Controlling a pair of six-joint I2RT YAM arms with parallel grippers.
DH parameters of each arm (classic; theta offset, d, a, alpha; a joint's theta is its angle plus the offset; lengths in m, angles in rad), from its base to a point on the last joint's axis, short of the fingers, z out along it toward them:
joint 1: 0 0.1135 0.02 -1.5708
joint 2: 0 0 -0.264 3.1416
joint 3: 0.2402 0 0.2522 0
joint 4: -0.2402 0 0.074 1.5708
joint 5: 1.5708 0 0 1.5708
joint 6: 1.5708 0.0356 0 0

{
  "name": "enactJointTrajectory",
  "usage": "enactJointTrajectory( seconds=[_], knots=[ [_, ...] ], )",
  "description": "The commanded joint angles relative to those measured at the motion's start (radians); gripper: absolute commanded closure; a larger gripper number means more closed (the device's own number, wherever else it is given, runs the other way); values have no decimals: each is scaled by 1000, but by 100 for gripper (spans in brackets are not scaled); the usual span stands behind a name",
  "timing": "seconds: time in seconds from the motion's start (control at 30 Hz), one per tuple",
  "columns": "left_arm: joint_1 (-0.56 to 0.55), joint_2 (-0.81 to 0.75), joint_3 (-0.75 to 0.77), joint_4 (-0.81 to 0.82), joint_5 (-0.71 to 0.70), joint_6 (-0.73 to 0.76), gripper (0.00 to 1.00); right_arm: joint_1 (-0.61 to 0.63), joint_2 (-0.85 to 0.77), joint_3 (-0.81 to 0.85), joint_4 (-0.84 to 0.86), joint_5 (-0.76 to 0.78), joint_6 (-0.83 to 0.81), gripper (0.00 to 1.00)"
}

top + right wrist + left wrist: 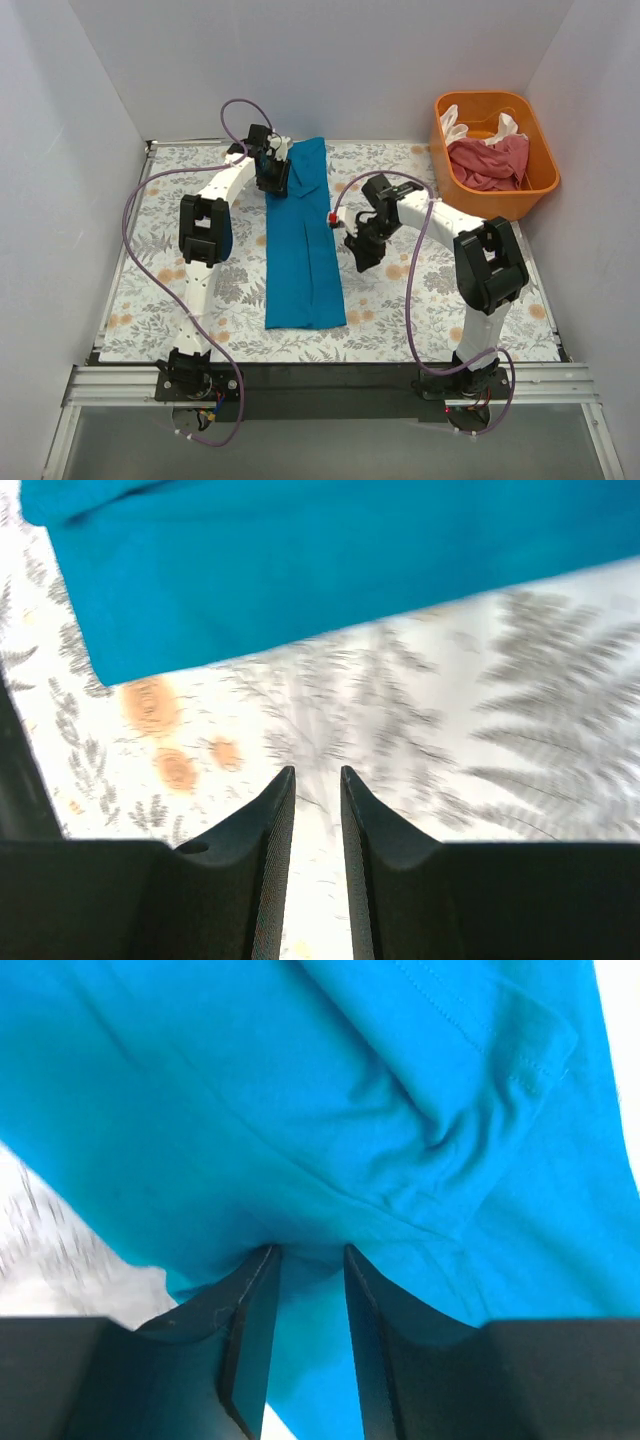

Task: Fold and stack the t-shirts
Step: Fold the tshirt

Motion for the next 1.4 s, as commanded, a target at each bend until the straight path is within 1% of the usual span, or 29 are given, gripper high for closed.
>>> enactJointTrajectory(
  seconds=[0.0,0.07,0.1,0.23,0.3,0.37,0.4,0.43,0.5,0.53,0.57,0.6,0.67,0.7,0.73,0.77,0.8,0.87,0.9,0.93,0.97,1.0,1.07,1.1,1.2,1.23,1.3,1.33,1.37],
  knots=[
    [-8,84,152,-6,14,28,68,-51,63,101,-12,-26,57,69],
    [-8,80,145,26,16,30,66,-69,90,138,-9,-23,66,69],
    [-8,43,96,80,10,34,65,-71,97,176,-9,-14,71,69],
    [0,-93,27,168,-2,31,57,-83,112,302,-10,3,96,68],
    [6,-212,2,204,37,37,50,-87,92,356,-1,12,111,66],
    [10,-311,-68,240,73,57,45,-89,53,422,16,23,132,61],
    [10,-360,-105,279,106,66,39,-87,34,436,54,27,140,60],
    [10,-464,-175,299,126,73,37,-89,-6,460,76,34,149,54],
    [10,-562,-265,358,188,96,29,-87,-46,476,146,43,178,35],
    [9,-645,-300,372,199,103,29,-86,-66,480,169,37,180,20],
    [7,-696,-408,395,203,112,29,-84,-101,482,188,20,178,2],
    [6,-741,-458,448,190,134,27,-84,-119,474,201,-42,156,1],
    [3,-857,-593,468,173,172,20,-81,-170,412,270,-121,157,2],
    [3,-891,-636,429,200,221,19,-81,-187,381,301,-136,224,2],
    [4,-934,-680,395,243,259,19,-81,-213,346,339,-161,231,2],
    [4,-1013,-780,348,292,316,18,-83,-222,294,329,-233,206,2],
    [6,-1069,-840,255,341,433,18,-81,-235,269,321,-264,180,2],
    [3,-1175,-975,212,445,499,16,-72,-276,197,297,-330,105,2],
    [1,-1298,-1097,173,471,545,15,-57,-296,101,292,-316,87,2],
    [0,-1354,-1169,157,496,635,15,-32,-346,44,288,-290,21,2],
    [-2,-1420,-1232,149,542,657,15,41,-375,-19,295,-178,-13,2],
    [-2,-1522,-1351,146,554,672,15,87,-402,-158,316,-105,-35,2],
    [-8,-1609,-1444,116,590,732,17,193,-460,-280,369,-13,-33,2],
    [-10,-1671,-1492,109,600,757,18,216,-478,-379,446,-5,-26,2],
    [-22,-1730,-1650,115,625,804,23,314,-525,-541,615,84,-33,4],
    [-25,-1730,-1678,131,621,807,25,348,-522,-560,645,107,-45,11],
    [-34,-1717,-1715,178,587,809,30,373,-506,-586,703,116,-47,19],
    [-36,-1692,-1745,192,575,821,33,391,-489,-603,720,118,-46,29],
    [-36,-1680,-1754,209,565,859,36,400,-479,-610,734,135,-35,33]
  ],
)
